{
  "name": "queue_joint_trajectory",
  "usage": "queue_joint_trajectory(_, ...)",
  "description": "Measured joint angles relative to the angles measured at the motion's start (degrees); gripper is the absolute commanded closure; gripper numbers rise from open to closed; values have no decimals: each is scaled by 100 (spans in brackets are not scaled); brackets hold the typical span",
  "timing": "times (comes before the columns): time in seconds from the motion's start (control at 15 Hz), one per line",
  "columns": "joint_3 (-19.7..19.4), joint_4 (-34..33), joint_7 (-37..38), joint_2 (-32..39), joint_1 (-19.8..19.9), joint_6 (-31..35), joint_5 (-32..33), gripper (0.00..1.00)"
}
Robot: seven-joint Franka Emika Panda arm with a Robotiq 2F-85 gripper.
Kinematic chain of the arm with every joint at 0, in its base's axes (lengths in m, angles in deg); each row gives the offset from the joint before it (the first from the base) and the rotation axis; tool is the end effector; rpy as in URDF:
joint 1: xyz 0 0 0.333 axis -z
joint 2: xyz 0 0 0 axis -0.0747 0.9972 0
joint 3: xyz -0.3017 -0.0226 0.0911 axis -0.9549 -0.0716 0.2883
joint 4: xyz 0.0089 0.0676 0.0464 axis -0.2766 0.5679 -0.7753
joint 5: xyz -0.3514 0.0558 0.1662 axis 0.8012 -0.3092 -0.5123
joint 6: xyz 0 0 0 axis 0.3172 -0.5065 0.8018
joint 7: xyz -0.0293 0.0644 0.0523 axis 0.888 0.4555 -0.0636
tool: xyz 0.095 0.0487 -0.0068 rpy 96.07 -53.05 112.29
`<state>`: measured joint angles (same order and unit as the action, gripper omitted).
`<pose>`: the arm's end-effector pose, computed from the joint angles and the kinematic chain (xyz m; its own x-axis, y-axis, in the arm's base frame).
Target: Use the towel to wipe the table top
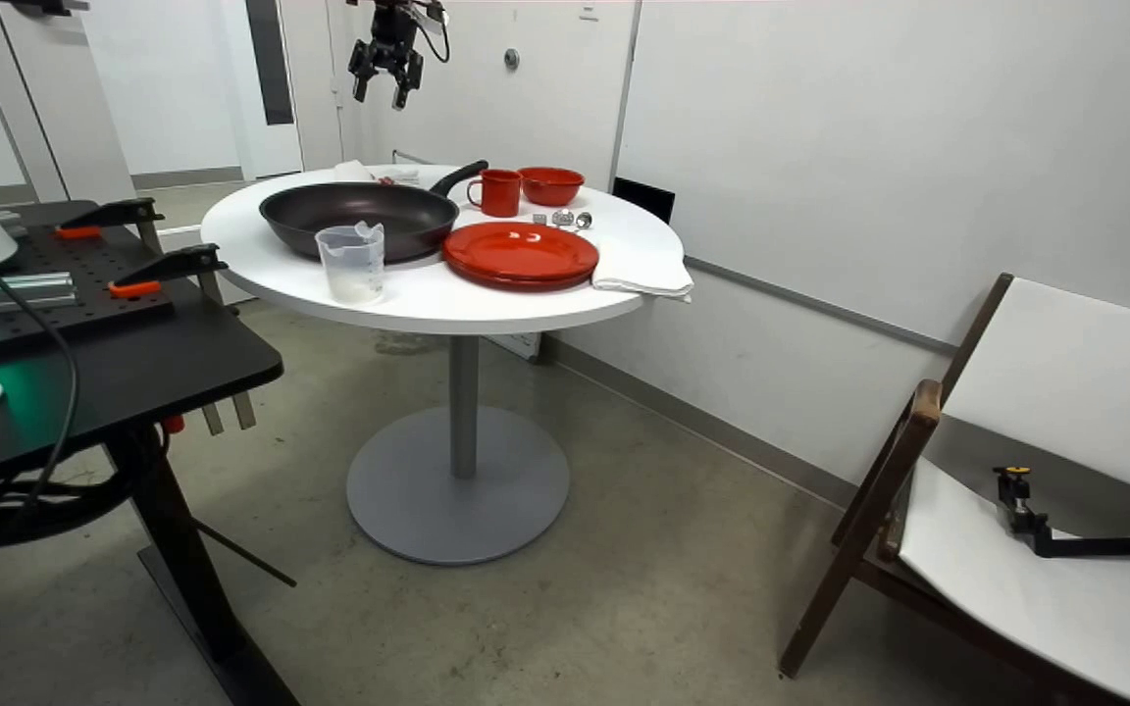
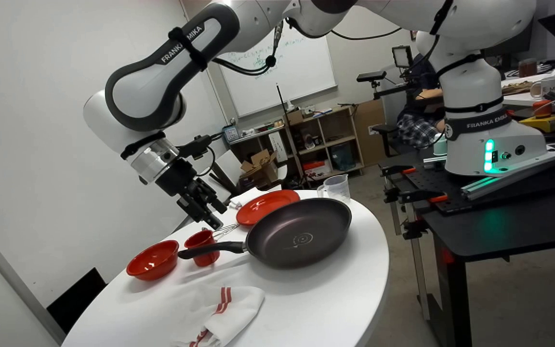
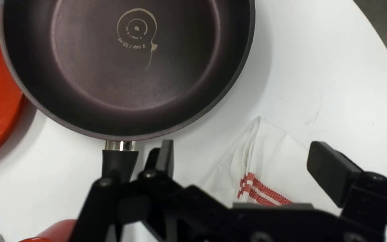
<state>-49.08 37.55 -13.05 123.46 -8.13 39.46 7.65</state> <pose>0.6930 0.1930 0.2544 0.8999 0.2146 -0.3796 0.2350 -0.9720 0.0075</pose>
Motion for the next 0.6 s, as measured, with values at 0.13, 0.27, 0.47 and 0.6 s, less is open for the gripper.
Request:
queue_joint_trajectory(0.13, -12, -19, 9, 51, -5, 149, 0, 0)
queue_joint_trajectory(0.27, -25, -92, 23, 195, 2, 329, -6, 0)
queue_joint_trajectory(0.47, -21, -334, 78, 521, 9, 476, -97, 0)
queue_joint_trajectory(0.6, 0, -560, 116, 737, 3, 505, -186, 0)
